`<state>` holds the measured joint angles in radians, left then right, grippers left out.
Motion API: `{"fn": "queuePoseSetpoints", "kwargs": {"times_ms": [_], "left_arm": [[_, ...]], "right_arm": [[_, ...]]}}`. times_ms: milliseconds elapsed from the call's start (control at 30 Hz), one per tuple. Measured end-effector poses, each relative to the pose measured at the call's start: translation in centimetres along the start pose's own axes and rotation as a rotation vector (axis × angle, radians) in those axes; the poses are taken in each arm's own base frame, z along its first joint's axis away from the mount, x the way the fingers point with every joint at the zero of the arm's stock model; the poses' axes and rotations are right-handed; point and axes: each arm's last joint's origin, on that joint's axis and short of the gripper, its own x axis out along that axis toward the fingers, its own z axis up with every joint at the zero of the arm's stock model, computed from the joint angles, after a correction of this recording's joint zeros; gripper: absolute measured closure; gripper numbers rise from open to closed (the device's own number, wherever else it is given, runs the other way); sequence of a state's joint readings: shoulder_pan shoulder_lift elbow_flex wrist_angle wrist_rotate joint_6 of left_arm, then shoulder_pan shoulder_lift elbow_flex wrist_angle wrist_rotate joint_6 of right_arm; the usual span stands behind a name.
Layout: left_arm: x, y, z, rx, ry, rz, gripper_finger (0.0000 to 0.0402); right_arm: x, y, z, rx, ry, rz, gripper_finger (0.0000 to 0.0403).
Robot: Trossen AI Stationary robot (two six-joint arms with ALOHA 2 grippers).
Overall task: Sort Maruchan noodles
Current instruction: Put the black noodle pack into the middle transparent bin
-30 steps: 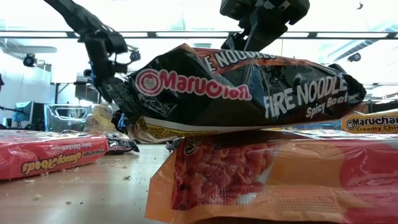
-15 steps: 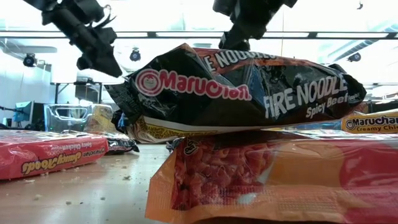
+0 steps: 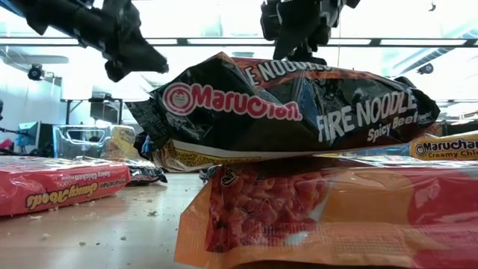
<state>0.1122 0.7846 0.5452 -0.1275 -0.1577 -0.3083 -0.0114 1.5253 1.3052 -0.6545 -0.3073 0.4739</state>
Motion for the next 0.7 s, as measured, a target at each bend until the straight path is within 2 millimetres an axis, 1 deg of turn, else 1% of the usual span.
{"fn": "queuePoseSetpoints", "kwargs": {"times_ms": [100,200,367,433,533,633,700], "left_arm": [[0.7,-2.8,-1.1,0.036,0.025,-0.045,0.031],[1.1,-5.5,-2.5,0.063,0.042,-0.071,0.031],[1.4,-9.4,-4.7,0.047,0.044,-0.129,0.031],[1.7,-10.6,-5.6,0.021,0.066,-0.151,0.031],[2.4,-11.7,-7.0,-0.048,0.124,-0.152,0.031],[3.2,-12.7,-8.1,-0.154,0.194,-0.152,0.031],[3.6,-13.7,-8.7,-0.216,0.251,-0.175,0.031]], "right_arm": [[0.5,1.2,-0.8,0.006,-0.001,-0.028,0.0172],[1.2,2.9,-2.0,-0.009,-0.019,-0.09,0.0172],[1.9,5.7,-3.7,-0.013,-0.072,-0.136,0.0172],[2.2,6.4,-4.3,-0.006,-0.1,-0.177,0.0172],[2.5,6.9,-5.0,-0.031,-0.105,-0.214,0.0172],[2.8,7.4,-5.5,0.049,-0.102,-0.202,0.0172],[2.9,7.6,-5.6,0.108,-0.102,-0.193,0.0172]]}}
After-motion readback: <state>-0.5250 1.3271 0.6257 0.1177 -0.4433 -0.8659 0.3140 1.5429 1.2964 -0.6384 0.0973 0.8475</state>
